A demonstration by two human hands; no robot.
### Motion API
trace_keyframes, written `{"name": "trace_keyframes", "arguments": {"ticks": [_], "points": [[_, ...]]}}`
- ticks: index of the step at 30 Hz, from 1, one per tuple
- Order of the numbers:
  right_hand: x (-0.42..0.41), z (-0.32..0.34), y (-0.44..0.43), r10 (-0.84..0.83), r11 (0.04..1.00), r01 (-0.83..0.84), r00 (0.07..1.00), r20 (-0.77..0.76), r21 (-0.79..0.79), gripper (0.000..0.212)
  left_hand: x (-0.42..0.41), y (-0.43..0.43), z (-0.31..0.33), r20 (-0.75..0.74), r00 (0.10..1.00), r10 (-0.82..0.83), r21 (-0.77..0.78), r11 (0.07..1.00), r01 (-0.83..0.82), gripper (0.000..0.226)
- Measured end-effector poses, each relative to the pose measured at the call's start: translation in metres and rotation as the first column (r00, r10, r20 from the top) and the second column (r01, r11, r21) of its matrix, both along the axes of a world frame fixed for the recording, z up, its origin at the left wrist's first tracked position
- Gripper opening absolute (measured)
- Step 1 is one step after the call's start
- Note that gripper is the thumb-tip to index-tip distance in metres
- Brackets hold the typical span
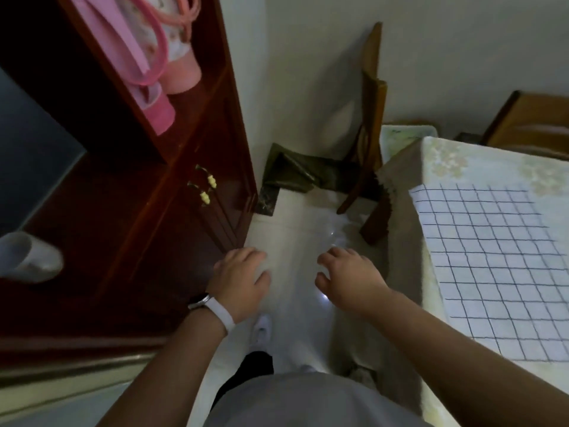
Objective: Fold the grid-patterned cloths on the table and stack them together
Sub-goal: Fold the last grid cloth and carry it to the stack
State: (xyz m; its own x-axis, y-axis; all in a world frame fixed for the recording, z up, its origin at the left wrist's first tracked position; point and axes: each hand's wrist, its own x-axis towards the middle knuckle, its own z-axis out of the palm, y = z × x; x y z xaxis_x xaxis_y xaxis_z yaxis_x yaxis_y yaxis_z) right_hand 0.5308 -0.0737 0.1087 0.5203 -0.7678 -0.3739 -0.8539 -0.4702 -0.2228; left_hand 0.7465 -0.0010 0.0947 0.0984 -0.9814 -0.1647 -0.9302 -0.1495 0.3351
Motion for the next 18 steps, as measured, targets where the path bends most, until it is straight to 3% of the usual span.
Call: {"name": "trace_keyframes", "arguments": {"ticks": [9, 18], "points": [[0.041, 0.018, -0.059, -0.296, 0.953, 0.296, 0.955, 0.016, -0.066, 0.042, 0.051, -0.120, -0.012, -0.032, 0.967, -0.254, 0.047, 0.966, 0.256, 0.061], [-0.007, 0.024, -0.078, -0.599, 0.799, 0.595, 0.801, -0.020, -0.088, 0.035, -0.004, -0.216, -0.007, -0.014, 0.830, -0.558, 0.039, 0.829, 0.558, 0.054]]}}
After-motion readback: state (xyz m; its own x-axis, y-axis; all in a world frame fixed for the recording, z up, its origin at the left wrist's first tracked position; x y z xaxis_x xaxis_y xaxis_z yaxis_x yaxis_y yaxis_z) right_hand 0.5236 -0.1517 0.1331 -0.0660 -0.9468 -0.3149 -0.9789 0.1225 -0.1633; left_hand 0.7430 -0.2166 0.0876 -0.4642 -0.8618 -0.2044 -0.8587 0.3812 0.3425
